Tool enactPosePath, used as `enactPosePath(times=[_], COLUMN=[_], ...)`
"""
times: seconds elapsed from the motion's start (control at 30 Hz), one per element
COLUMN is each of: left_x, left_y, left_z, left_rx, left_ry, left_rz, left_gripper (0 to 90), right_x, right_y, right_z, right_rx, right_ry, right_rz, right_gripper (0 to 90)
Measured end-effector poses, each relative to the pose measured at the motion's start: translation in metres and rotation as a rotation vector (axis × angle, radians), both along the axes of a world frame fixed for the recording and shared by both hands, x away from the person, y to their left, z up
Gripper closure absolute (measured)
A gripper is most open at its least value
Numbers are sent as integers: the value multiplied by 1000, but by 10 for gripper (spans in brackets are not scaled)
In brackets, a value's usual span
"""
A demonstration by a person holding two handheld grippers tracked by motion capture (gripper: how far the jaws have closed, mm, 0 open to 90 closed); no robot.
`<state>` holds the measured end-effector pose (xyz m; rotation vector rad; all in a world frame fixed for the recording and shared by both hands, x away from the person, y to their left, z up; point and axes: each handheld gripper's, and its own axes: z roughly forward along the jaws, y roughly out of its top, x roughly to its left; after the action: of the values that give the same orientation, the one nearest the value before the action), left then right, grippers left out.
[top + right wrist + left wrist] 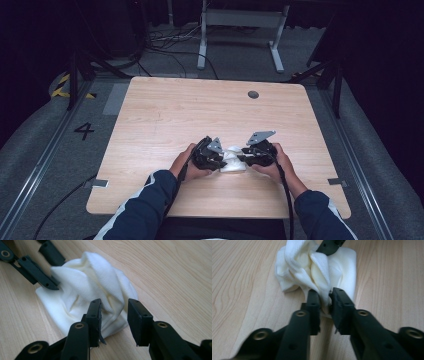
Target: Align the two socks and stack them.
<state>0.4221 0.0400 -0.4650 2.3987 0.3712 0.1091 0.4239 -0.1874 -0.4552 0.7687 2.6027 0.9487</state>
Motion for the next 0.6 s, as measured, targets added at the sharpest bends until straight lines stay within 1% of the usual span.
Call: enactPosePath(times=[0.1,0.13,0.17,0.2,0.23,0.27,0.3,0.33,0.37,0.4,0.43,0.47,0.5,0.57,0.6], left_x=[0,0,1,1,1,2,1,1,0,0,0,-2,-2,-6,-6], left_y=[4,6,8,8,10,12,12,11,9,6,6,3,3,0,0], left_z=[3,4,5,5,7,9,9,9,8,7,7,4,4,0,0], left_rx=[10,9,-6,-6,-17,-45,-53,-43,-33,-32,-32,-20,-20,-6,-6], left_ry=[-35,-43,-49,-49,-71,-77,-85,-100,-102,-91,-91,-80,-80,-66,-66], left_rz=[47,67,86,86,108,127,131,133,123,109,109,83,83,48,48], left_gripper=[566,502,451,413,413,348,345,343,376,400,395,430,488,503,532], right_x=[-1,-1,-1,-1,-1,-2,-2,-3,-4,-5,-5,-8,-8,-14,-14], right_y=[1,0,0,0,0,0,1,1,2,2,2,3,3,3,3], right_z=[-2,-2,-2,-2,-2,-2,-2,-3,-3,-3,-3,-3,-3,-4,-4], right_rx=[-1,0,0,0,-3,-1,0,-2,-3,-4,-4,-10,-10,-15,-15], right_ry=[6,12,18,18,17,20,25,29,30,31,31,28,28,36,36], right_rz=[18,21,29,29,43,46,51,52,56,66,66,78,78,105,105], right_gripper=[673,683,691,691,690,689,689,688,690,693,693,693,693,701,701])
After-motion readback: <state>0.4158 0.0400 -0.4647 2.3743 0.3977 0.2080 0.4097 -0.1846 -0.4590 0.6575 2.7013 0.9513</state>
